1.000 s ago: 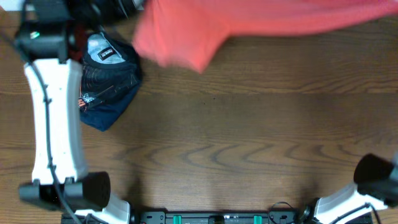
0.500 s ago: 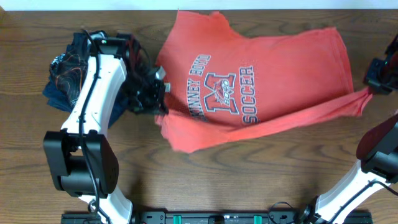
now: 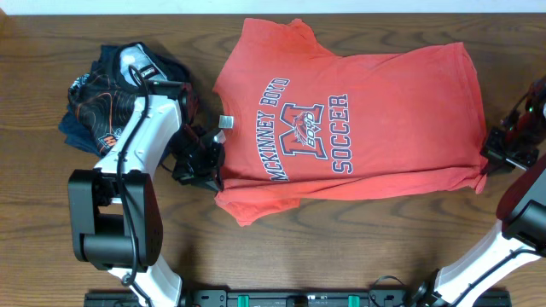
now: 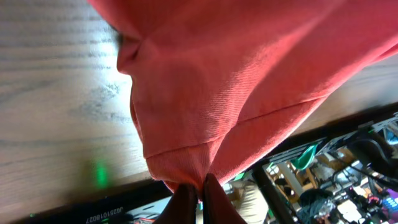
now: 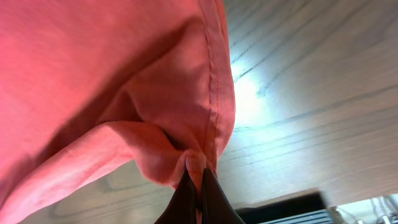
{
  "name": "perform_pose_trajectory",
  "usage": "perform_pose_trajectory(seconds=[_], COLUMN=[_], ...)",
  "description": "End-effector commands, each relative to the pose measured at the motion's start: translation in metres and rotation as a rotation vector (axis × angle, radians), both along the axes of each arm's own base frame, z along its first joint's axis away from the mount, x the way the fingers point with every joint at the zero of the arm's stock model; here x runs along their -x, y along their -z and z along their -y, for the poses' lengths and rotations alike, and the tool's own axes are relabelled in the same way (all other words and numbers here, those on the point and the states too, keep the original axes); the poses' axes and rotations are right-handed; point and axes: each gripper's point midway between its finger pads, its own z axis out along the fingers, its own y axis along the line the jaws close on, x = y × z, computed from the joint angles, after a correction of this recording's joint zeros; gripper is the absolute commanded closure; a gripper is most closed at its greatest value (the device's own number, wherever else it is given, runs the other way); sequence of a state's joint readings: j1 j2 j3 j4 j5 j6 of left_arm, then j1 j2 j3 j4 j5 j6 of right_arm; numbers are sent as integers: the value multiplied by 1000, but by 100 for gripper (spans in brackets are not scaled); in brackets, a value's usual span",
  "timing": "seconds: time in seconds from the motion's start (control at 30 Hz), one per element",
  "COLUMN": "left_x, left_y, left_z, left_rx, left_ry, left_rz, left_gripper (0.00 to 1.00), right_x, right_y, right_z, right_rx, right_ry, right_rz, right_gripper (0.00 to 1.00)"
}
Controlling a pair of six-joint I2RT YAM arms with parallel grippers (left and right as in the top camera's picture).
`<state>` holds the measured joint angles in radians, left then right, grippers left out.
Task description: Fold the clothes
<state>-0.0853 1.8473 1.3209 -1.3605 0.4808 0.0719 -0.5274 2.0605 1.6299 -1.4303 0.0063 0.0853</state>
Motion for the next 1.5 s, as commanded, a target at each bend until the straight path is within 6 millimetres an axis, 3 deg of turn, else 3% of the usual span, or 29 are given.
perform_pose_trajectory(seconds=[0.0, 0.13, 0.3, 0.63, 1.03, 1.13, 1.47], left_x=[9, 20, 31, 37, 55, 49, -7], left_y=[-1, 0, -5, -46, -57, -56, -58], left_z=[-7, -8, -9, -9, -11, -10, -6], left_rx=[-26, -35, -44, -40, -52, -50, -28], left_ry=[6, -12, -47, -124, -155, -162, -275], left_rz=[10, 7, 53, 252, 220, 244, 432], left_gripper=[94, 94, 94, 94, 94, 94, 93], right_x=[9, 21, 35, 49, 56, 53, 23], right_y=[2, 3, -13, -50, -53, -53, -54], right_z=[0, 5, 18, 35, 36, 36, 35], right_rx=[-26, -14, 46, 141, 153, 154, 176], right_ry=[19, 72, 165, 261, 268, 266, 202], right_rz=[17, 42, 115, 234, 217, 225, 318], right_gripper=[99, 99, 99, 99, 99, 99, 99])
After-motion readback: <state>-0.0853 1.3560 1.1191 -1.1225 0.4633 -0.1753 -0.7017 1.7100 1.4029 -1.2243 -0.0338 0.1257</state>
